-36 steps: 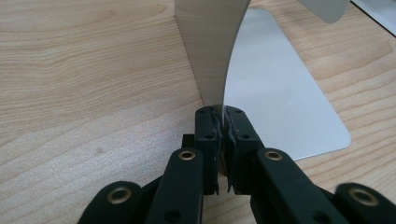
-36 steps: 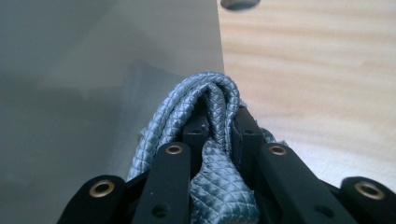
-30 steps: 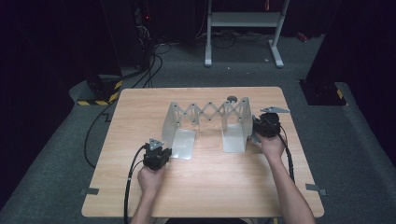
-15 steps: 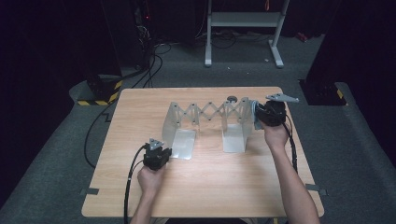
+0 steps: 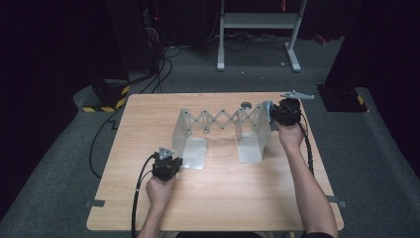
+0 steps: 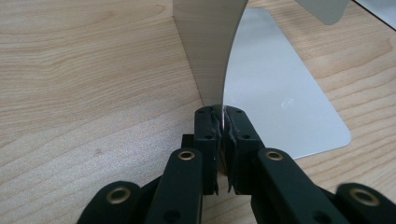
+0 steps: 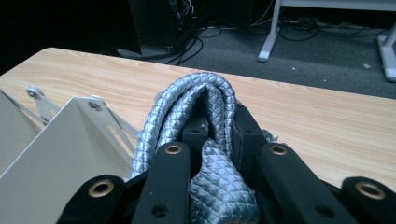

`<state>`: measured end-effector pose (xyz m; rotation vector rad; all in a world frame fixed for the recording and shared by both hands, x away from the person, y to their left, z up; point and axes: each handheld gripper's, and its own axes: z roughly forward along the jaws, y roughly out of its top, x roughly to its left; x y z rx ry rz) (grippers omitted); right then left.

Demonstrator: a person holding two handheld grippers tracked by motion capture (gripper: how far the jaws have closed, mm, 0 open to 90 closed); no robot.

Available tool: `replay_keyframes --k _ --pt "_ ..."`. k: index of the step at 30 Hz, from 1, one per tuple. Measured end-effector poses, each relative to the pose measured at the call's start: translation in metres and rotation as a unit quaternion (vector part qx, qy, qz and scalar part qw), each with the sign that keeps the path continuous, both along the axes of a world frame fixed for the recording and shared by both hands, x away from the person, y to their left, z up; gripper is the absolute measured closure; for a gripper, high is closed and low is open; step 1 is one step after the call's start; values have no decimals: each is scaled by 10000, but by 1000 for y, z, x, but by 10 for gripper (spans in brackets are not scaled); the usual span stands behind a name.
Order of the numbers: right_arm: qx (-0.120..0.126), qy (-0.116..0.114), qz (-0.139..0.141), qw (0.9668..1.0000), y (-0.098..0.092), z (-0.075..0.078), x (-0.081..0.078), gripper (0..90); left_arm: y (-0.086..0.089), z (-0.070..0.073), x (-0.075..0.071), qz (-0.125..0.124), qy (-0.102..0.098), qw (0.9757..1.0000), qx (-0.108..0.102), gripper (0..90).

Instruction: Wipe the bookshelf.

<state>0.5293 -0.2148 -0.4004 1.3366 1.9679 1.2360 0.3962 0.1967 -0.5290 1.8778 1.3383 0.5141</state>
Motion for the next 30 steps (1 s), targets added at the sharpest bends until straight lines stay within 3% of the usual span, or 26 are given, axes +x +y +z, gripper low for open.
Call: replay_keyframes --k 9,20,30 --pt "51 364 -17 9993 0 -22 11 799 -1 0 0 4 -12 10000 49 837" --pt "3 936 -50 9956 -1 -74 8 798 -1 0 0 0 -20 10000 61 836" --pt "-168 1287 -33 9915 -1 -106 0 797 -2 0 -1 14 -49 9999 133 832"
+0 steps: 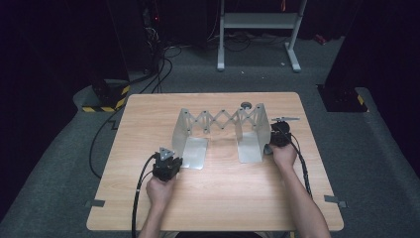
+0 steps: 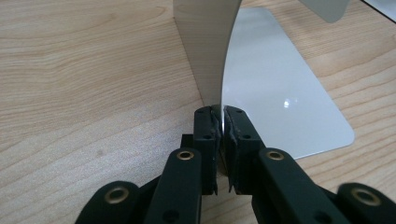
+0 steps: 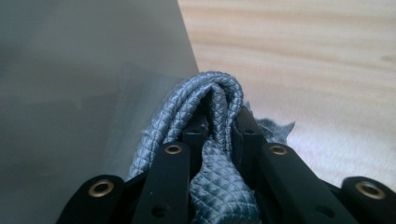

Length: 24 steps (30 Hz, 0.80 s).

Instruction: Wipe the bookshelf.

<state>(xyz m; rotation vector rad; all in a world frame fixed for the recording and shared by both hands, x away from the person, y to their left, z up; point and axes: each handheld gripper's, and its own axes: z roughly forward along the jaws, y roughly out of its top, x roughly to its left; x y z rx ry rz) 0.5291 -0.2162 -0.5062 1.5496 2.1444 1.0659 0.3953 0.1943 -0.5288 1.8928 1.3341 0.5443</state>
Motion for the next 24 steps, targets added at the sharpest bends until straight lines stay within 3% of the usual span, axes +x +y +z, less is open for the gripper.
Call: replay_keyframes --k 6,14,19,24 --pt "-28 -49 64 10000 -2 -4 -12 795 -1 0 0 10 -22 10000 22 829" --pt "-160 -128 245 9995 -13 -1 -40 783 -1 0 0 20 -23 10000 30 819" --pt "-53 -242 29 9997 -29 -1 -54 783 -1 0 0 5 -22 10000 27 797" --pt "-166 -280 -310 9990 -44 0 -59 784 -1 0 0 -32 -20 10000 49 775"
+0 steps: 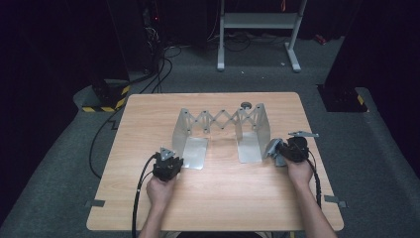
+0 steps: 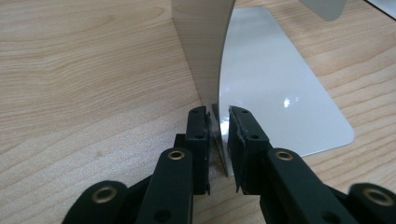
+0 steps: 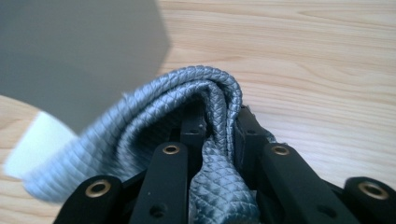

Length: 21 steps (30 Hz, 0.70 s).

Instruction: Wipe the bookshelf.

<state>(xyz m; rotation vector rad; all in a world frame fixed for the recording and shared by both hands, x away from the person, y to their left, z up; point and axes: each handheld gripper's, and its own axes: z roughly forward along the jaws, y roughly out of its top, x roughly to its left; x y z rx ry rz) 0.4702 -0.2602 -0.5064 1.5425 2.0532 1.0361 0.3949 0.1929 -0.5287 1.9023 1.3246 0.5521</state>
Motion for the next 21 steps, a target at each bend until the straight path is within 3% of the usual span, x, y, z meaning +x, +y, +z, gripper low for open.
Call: replay_keyframes --k 5,10,15,18,21 --pt "-77 23 -256 9996 -9 -3 -2 775 0 0 0 -18 -4 10000 12 733" --pt "-62 68 -243 9997 -7 -6 -5 599 0 0 0 7 -10 10000 7 625" --pt "-80 -270 -180 9994 -2 7 -15 494 -1 0 0 106 -4 9999 27 515" --pt "-111 -567 -70 9983 2 18 -24 481 -1 0 -1 138 -13 9999 92 489" --pt "-168 -709 26 9973 6 24 -30 478 -3 0 -1 167 -17 9997 149 478"
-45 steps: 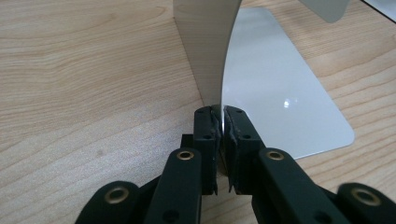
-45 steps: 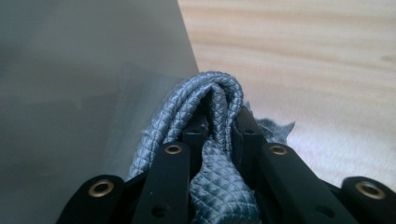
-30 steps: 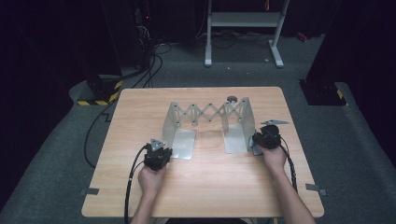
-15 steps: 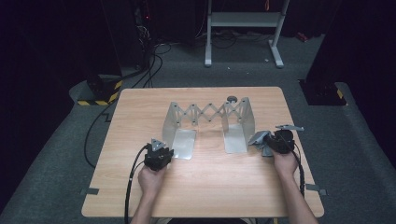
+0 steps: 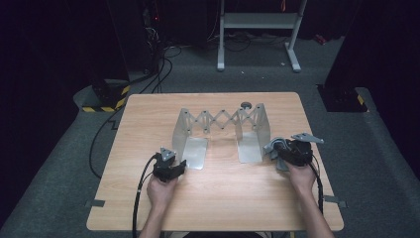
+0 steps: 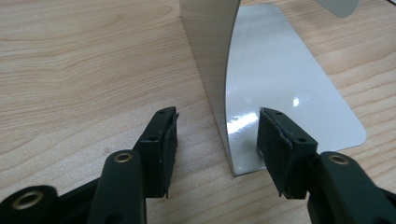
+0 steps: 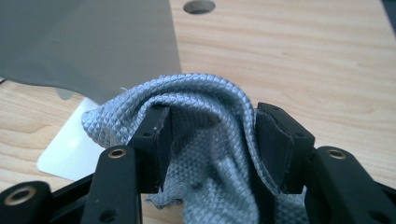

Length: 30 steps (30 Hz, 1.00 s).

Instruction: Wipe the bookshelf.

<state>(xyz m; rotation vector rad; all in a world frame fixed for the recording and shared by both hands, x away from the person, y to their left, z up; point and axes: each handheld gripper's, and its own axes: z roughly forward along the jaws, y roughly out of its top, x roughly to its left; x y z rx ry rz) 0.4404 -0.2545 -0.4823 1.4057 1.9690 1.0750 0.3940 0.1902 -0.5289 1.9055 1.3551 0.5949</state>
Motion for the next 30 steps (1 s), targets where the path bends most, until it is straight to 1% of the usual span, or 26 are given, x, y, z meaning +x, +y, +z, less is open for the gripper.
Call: replay_keyframes --k 1,5,8,11,13,15,16,18,22,24,26,27,29,30 --pt "-14 -42 22 10000 0 2 -2 479 0 0 0 6 4 10000 1 473" --pt "120 -119 107 9998 1 6 -9 500 0 0 0 17 4 10000 20 455" --pt "120 -112 130 9998 1 7 -12 522 0 0 0 20 5 10000 22 451" --pt "87 17 132 9999 1 6 -12 524 0 0 0 30 10 10000 11 444" --pt "48 94 109 9999 0 5 -11 505 1 0 0 35 14 10000 4 435" --pt "57 156 91 9998 -1 2 -11 476 1 0 0 45 16 10000 9 424" --pt "88 221 77 9997 -2 -1 -11 461 0 0 0 45 19 10000 13 419" --pt "75 328 28 9994 -3 -9 -10 448 0 0 0 54 20 10000 29 407" --pt "-161 500 -129 9985 -5 -24 -8 443 0 0 -1 95 23 9999 40 384" --pt "-140 538 -176 9983 -7 -29 -8 442 1 0 -1 99 0 10000 1 380" --pt "-38 420 -202 9989 -9 -28 -12 449 1 0 -1 48 -8 10000 -50 372" --pt "45 333 -184 9993 -10 -25 -16 449 1 0 -1 34 -29 10000 -60 363" --pt "114 152 -155 9997 -12 -17 -22 449 1 1 -2 30 -62 10000 -44 357" --pt "158 108 -138 9997 -13 -13 -25 449 1 1 -3 49 -79 9999 -39 355"
